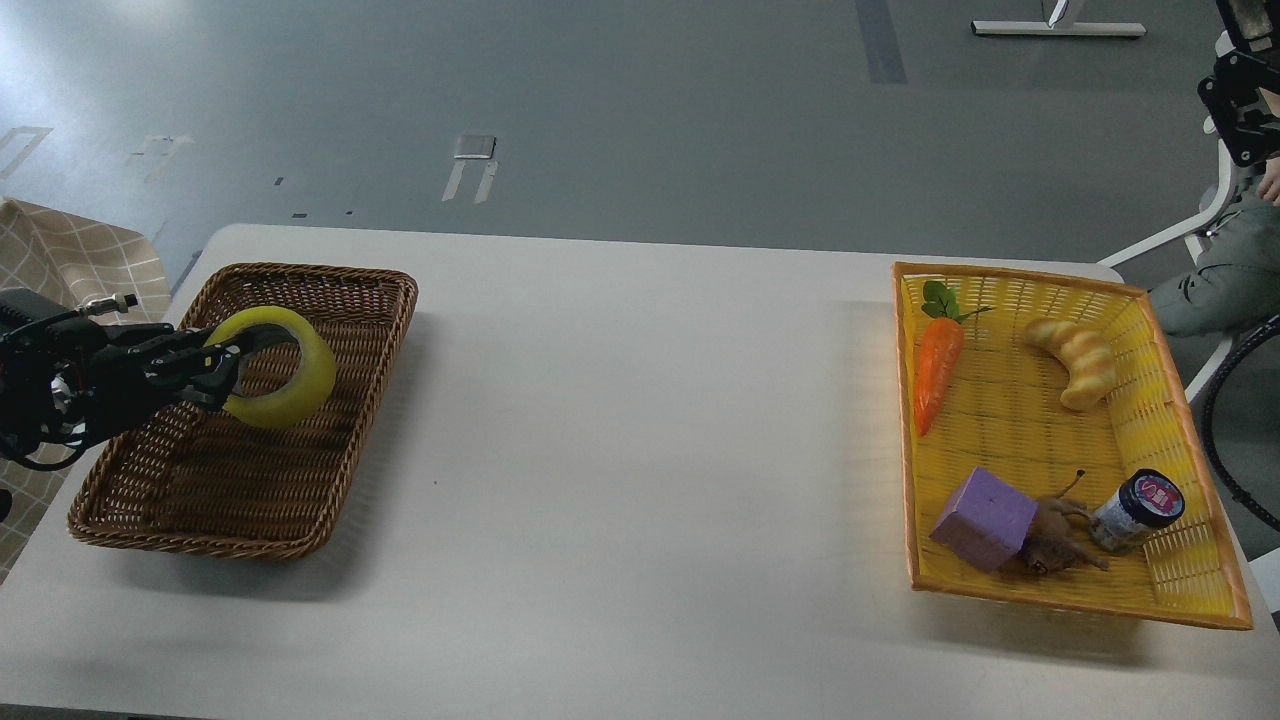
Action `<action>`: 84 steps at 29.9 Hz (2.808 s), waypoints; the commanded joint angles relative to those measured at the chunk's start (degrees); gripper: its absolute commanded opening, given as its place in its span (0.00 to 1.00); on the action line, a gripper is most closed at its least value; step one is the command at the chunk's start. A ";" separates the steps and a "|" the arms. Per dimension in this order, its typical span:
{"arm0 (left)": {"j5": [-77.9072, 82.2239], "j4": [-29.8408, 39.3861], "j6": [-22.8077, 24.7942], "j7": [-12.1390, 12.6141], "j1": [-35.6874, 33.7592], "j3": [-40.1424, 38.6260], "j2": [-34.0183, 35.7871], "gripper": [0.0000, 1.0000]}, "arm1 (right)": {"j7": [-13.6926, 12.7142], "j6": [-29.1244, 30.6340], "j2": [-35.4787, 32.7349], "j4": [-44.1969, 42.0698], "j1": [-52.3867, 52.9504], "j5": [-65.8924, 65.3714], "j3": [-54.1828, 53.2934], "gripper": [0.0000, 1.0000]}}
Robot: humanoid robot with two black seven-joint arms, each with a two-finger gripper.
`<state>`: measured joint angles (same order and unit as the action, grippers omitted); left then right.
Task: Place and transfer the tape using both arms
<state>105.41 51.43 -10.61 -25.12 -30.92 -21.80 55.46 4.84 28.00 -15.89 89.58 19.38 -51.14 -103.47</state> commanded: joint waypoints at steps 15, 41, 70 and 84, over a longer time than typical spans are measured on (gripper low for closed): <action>-0.03 -7.04 -0.28 -2.47 -0.02 0.00 -3.33 0.08 | 4.13 0.00 3.06 0.15 0.04 -0.10 1.61 0.99; -8.46 -15.04 -1.07 -2.88 -0.89 3.16 -5.97 0.98 | 4.04 0.00 2.80 -0.20 -0.04 -0.10 1.61 1.00; -85.46 7.37 19.67 -2.88 -20.41 -8.34 -16.24 0.98 | 3.69 0.00 8.68 -6.96 1.18 -0.46 3.45 1.00; -89.15 7.37 38.61 -2.88 -16.90 -25.31 -35.06 0.98 | 1.84 0.00 12.37 -9.95 6.37 -0.54 4.77 1.00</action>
<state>16.51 58.80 27.70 -28.04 -50.31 -44.46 24.59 7.47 28.00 -5.00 79.74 24.42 -51.66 -98.82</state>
